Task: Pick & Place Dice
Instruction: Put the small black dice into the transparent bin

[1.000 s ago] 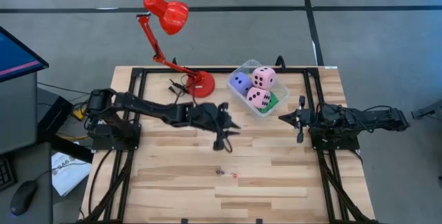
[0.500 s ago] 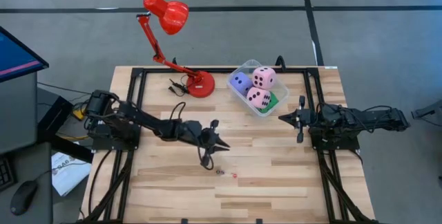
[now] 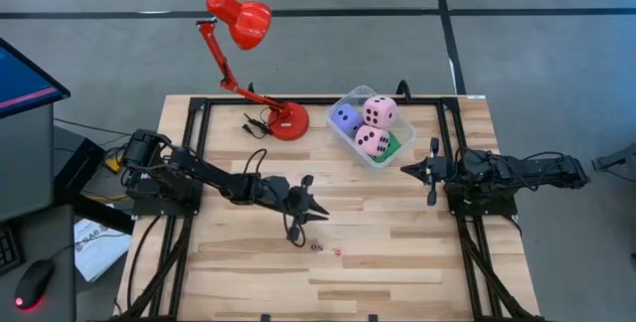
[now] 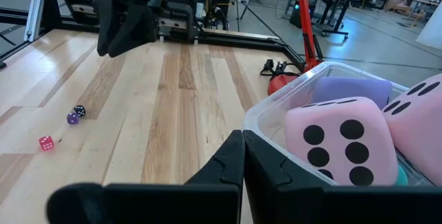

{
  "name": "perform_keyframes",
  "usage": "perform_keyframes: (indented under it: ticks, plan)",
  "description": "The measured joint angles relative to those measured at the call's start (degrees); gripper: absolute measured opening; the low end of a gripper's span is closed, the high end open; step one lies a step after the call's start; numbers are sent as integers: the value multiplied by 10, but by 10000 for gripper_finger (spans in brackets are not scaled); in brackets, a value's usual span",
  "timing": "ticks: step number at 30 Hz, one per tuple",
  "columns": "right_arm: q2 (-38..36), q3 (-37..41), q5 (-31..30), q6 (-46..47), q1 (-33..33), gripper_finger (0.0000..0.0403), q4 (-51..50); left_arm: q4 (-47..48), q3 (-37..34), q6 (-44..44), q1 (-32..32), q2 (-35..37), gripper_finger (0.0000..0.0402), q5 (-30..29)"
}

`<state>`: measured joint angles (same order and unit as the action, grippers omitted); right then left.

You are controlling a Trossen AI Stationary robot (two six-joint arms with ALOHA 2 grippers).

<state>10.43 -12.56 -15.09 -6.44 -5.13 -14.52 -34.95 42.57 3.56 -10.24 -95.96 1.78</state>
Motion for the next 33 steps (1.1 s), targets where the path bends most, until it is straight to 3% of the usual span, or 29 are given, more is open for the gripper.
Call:
perform_keyframes:
  ticks: [9, 27, 33]
  plan:
    - [0, 0, 0, 0, 0, 0, 0, 46, -1, -73, -11, 0, 108, -1]
    - [0, 0, -4, 0, 0, 0, 4, 9, 0, -70, -22, 0, 328, 0]
    - [0, 0, -8, 0, 0, 0, 5, 15, 0, -70, -35, 0, 354, 12]
